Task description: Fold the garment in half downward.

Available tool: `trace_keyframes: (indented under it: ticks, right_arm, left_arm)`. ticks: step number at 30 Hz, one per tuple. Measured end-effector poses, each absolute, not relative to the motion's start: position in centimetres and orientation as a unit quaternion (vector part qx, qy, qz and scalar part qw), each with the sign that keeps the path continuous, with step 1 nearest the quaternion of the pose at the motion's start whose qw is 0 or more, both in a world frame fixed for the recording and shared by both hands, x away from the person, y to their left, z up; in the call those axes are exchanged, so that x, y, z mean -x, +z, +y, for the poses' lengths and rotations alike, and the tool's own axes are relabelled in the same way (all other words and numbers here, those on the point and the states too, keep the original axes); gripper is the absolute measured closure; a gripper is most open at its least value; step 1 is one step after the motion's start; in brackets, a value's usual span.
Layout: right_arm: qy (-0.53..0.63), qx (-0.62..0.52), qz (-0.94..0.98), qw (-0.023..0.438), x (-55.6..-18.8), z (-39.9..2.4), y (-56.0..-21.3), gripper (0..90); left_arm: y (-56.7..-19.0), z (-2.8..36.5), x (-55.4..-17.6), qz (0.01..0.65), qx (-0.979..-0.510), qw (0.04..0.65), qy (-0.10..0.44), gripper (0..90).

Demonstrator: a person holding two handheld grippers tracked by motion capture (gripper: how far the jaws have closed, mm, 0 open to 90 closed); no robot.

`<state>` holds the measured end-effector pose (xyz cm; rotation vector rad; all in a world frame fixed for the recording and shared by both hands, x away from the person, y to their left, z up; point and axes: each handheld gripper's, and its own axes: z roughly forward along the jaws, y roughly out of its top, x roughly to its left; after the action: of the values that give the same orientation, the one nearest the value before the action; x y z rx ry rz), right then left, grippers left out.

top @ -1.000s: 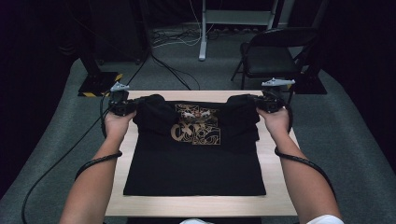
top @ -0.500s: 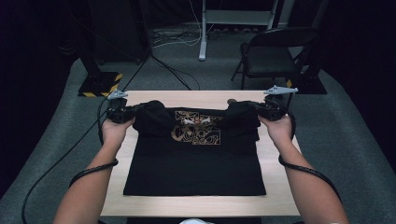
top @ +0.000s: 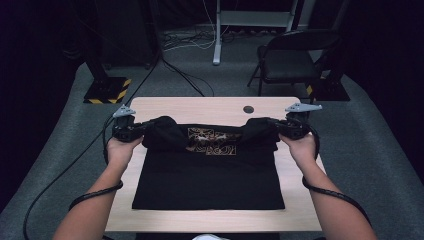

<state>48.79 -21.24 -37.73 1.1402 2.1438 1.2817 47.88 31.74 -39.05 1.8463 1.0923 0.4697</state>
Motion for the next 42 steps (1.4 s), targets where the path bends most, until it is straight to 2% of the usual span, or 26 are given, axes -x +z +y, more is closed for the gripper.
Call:
trace_keyframes:
  ticks: [42]
  right_arm:
    - [0.420, -0.400, 0.800, 0.151, -43.3, -21.7, -41.4, 85.5]
  left_arm:
    - [-43.0, 31.9, -42.8, 0.429, -0.775, 0.434, 0.164, 84.1]
